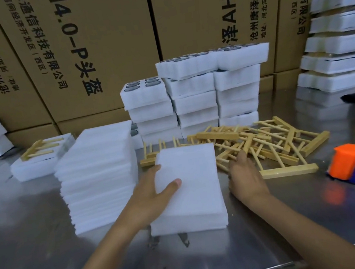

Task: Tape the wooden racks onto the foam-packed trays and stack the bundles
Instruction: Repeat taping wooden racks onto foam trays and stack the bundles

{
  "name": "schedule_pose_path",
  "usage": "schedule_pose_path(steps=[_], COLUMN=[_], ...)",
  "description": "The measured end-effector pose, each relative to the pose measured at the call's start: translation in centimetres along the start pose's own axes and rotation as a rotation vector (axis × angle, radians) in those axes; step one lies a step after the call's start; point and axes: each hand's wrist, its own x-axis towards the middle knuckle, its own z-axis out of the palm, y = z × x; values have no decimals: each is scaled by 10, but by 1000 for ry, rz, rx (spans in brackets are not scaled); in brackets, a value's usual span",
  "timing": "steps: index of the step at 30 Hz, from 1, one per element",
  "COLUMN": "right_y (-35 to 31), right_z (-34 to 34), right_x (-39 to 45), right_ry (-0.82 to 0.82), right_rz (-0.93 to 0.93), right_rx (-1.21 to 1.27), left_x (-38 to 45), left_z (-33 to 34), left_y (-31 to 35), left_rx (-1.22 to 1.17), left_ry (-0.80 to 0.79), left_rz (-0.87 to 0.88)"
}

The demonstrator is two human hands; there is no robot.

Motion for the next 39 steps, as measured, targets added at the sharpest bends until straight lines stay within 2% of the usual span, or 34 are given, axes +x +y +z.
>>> schedule_pose_path(steps=[3, 6, 9, 13, 15, 18, 22, 24, 26, 28, 36, 39], right_y=[2, 4, 8, 16, 14, 7, -5, -7, -3, 2, 4, 6], right_z=[-9, -25, -54, -90, -103, -118, -121, -111, -93, -77, -67, -66], right_x=[9, 23, 46, 70, 70, 58, 31, 14, -5, -21, -36, -36], right_ry=[-29, 78, 151, 160, 181, 215, 133, 32, -107, -168, -76, -62], right_rz=[-24, 13, 163, 357, 376, 267, -25, -154, -243, -297, -352, -333], right_rx=[-143, -109, 249, 713, 930, 1096, 993, 884, 775, 658, 527, 557], left_x=[0, -1, -1, -3, -3, -1, 0, 2, 4, 5, 8, 10], left_z=[-1, 1, 8, 22, 32, 48, 63, 65, 64, 61, 63, 64], left_y=[-7, -12, -11, -1, 6, 17, 25, 25, 22, 21, 27, 24], left_rx=[-299, -518, -622, -702, -716, -740, -776, -786, -800, -822, -780, -684], left_ry=[-92, -110, -112, -58, -17, 36, 41, 30, -1, -33, 38, 28], left_rz=[-169, -219, -173, -156, -163, -164, -147, -147, -152, -170, -239, -194])
